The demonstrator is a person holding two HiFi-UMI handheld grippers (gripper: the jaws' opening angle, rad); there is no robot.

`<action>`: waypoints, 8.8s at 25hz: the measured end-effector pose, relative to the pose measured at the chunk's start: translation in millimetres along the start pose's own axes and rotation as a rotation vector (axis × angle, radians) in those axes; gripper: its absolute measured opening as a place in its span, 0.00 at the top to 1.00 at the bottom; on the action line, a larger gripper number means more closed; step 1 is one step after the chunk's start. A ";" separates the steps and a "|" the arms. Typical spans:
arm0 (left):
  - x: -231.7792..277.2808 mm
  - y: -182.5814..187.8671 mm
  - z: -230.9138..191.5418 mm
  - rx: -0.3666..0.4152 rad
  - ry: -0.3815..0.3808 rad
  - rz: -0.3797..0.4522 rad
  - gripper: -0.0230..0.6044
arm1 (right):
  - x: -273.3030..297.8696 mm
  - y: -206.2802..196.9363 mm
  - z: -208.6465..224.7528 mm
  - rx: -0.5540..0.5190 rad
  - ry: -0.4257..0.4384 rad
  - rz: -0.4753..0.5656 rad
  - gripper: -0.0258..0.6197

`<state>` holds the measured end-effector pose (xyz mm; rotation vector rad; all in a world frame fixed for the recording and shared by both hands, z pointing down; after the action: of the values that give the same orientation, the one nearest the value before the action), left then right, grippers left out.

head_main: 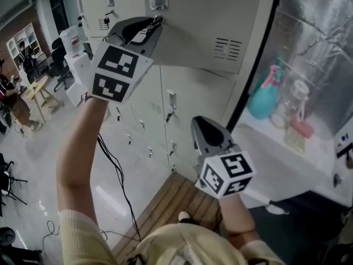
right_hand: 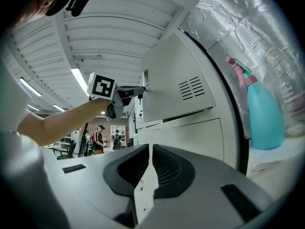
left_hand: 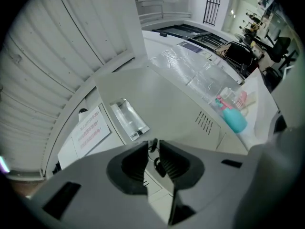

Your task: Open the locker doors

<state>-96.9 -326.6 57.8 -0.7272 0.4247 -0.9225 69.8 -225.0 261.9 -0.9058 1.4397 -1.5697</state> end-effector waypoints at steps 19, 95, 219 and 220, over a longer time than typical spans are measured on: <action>-51.5 45.4 47.8 0.161 0.044 -0.002 0.85 | -62.3 -0.1 -23.0 -0.007 -0.088 0.008 0.95; -171.1 5.0 167.9 -0.380 -0.228 0.266 0.87 | -123.2 -17.2 -25.5 0.000 -0.210 0.002 0.95; -88.9 -207.6 287.9 -0.636 -0.248 -0.137 0.71 | -84.1 -125.7 -4.2 -0.006 -0.291 -0.179 0.95; -90.9 -204.8 290.1 -0.635 -0.252 -0.135 0.71 | -86.4 -125.8 -3.6 -0.003 -0.297 -0.177 0.95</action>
<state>-83.7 -221.1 408.6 -1.4502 0.4504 -0.8071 91.4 -141.5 388.0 -1.2394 1.1791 -1.4840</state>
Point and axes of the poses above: the fingertips, and each gripper's own axes: x forward along the fingers, z to its right, y out of its top, the point moved 6 cm from there along -x, backward along the fingers, and after that the axes turned 10 degrees about -y, right-handed, at the moved point
